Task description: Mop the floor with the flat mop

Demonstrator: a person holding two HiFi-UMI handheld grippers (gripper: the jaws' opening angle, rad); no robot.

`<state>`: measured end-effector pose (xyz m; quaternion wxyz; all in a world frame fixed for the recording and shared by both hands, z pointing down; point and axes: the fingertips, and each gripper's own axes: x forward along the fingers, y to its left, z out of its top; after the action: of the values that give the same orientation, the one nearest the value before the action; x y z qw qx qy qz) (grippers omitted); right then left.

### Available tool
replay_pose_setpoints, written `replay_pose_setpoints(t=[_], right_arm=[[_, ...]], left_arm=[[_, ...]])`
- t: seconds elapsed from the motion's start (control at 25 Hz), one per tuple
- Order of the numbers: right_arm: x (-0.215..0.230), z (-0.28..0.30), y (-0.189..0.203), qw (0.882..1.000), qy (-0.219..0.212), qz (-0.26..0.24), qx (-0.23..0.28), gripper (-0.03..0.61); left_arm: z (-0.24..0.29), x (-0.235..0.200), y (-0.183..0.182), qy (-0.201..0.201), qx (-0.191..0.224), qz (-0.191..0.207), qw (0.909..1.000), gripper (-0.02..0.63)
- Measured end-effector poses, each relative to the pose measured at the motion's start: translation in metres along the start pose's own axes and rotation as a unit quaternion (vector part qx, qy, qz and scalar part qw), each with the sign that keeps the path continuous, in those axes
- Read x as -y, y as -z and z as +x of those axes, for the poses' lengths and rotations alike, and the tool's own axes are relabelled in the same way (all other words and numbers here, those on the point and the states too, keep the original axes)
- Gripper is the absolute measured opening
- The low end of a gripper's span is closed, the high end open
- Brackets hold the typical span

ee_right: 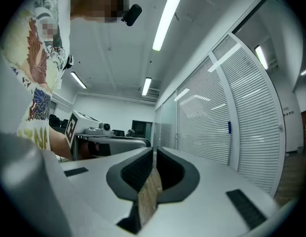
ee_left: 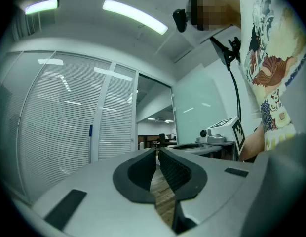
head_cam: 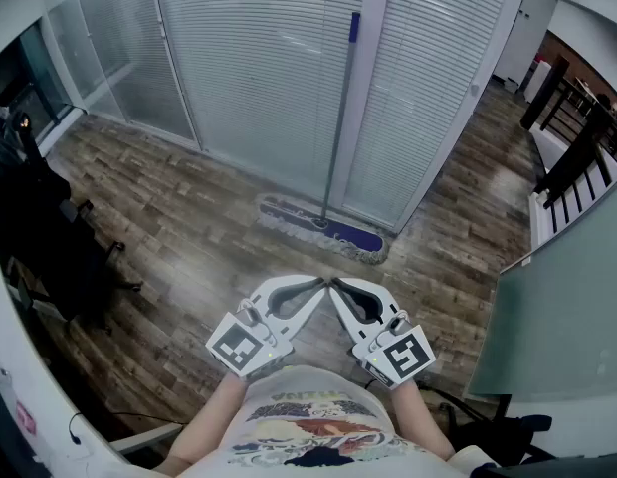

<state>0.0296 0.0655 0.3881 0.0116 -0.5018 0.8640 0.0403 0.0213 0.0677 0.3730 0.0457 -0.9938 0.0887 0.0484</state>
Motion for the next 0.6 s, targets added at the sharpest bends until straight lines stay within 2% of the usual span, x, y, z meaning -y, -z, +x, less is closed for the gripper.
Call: replay_pose_setpoints(t=[0.12,0.24,0.36,0.6], right_arm=[[0.0,0.008,-0.005,1.0,0.003,-0.006,0.014,0.037],[-0.006,0.015,0.004,1.0,0.009,0.011,-0.011,0.037],[-0.009,0.028,0.001,0.999,0.016,0.028,-0.01,0.037],[-0.022,0.054,-0.009,0.999,0.022,0.045,0.013,0.037]], left_arm=[[-0.002,-0.007,-0.002,-0.002,0.01,-0.005,0.9999,0.032],[-0.01,-0.014,0.0,0.002,0.01,-0.009,0.9999,0.032],[-0.018,-0.025,0.0,0.005,-0.001,-0.016,0.9999,0.032],[-0.041,-0.044,-0.01,0.021,-0.005,0.002,0.9998,0.032]])
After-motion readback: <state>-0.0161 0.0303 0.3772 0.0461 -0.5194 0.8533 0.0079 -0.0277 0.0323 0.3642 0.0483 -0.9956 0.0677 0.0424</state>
